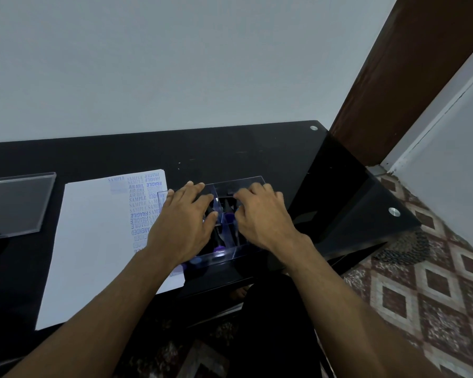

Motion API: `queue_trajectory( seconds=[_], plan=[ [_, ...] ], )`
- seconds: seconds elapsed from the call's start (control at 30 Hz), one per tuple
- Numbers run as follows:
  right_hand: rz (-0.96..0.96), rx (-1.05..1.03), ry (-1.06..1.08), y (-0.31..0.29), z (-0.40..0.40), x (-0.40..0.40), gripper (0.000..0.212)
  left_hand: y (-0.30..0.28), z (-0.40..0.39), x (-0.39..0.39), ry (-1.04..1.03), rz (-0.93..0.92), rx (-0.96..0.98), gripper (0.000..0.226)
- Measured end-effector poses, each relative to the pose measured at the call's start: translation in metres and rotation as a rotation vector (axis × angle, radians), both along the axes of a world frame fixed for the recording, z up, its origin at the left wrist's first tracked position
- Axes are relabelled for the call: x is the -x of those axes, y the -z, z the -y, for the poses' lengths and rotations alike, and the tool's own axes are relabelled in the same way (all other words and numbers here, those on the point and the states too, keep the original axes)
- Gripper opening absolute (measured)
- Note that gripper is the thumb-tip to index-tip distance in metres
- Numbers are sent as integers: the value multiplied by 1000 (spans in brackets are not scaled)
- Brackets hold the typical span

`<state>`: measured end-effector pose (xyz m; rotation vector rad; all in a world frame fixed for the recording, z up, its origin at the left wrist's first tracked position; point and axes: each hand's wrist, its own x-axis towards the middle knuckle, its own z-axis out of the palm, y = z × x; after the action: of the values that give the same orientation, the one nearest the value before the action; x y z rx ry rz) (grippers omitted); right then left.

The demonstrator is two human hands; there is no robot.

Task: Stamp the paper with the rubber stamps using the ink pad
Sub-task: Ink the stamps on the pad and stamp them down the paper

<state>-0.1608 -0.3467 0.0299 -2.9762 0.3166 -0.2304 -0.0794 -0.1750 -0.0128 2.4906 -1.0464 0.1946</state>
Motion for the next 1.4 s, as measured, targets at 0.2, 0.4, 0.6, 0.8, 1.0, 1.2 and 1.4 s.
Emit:
queue_trajectory(
  seconds=[0.2, 0.4, 0.6, 0.8, 1.0, 1.2, 1.4],
  plan=[
    [-201, -68, -14, 6, 4, -8, 42, 1, 1, 0, -8, -3, -1, 45],
    [-218, -76, 10, 10, 2, -13, 46, 0, 2, 0, -18, -13, -6, 46],
    [-61, -252, 75, 7, 2, -14, 39, -1, 1, 0, -20, -19, -15, 47],
    [194, -333, 138, 12, 10, -15, 22, -3, 1, 1, -24, -27, -17, 48],
    [264, -304, 114, 11, 6, -7, 25, -4, 1, 2, -31, -35, -11, 47],
    [314, -306, 129, 4, -8, -3, 21, -4, 1, 3, -34, -44, -21, 48],
    [455, -320, 101, -2, -26, -5, 17, -13, -6, 7, -88, -65, 54, 48]
  ],
)
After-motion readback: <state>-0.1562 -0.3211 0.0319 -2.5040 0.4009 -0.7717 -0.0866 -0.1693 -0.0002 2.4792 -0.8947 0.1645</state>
